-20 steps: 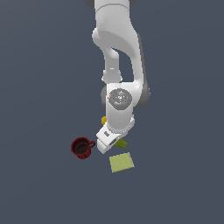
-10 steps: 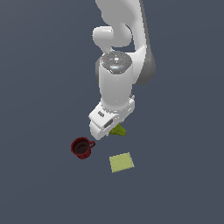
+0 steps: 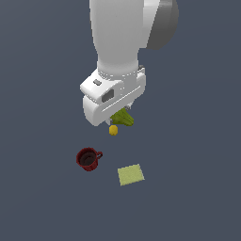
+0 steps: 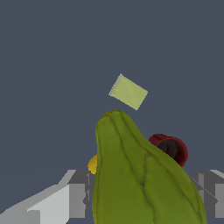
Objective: Pick up a designated object from a clutter of objects.
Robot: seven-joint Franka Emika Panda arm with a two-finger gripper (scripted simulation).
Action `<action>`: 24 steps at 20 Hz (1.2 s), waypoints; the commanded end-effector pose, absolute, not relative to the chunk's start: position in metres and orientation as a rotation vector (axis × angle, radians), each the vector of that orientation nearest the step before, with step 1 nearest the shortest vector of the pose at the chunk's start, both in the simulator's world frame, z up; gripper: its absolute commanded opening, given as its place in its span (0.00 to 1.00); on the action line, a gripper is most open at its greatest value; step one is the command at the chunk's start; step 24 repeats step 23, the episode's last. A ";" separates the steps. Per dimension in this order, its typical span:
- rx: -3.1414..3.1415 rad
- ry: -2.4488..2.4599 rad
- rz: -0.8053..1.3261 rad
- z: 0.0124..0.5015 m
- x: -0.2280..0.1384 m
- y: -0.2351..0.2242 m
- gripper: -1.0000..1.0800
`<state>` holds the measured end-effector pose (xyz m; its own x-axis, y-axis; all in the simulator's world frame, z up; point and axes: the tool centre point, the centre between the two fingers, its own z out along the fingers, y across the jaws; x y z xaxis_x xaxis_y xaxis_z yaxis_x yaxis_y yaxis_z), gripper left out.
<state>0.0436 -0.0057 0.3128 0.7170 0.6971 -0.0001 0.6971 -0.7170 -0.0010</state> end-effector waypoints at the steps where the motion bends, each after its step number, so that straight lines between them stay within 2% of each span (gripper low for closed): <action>1: -2.910 -1.182 -0.001 0.341 0.041 -0.009 0.00; 12: -2.911 -1.181 0.000 0.414 0.037 -0.019 0.00; 24: -2.911 -1.181 0.000 0.424 0.038 -0.021 0.00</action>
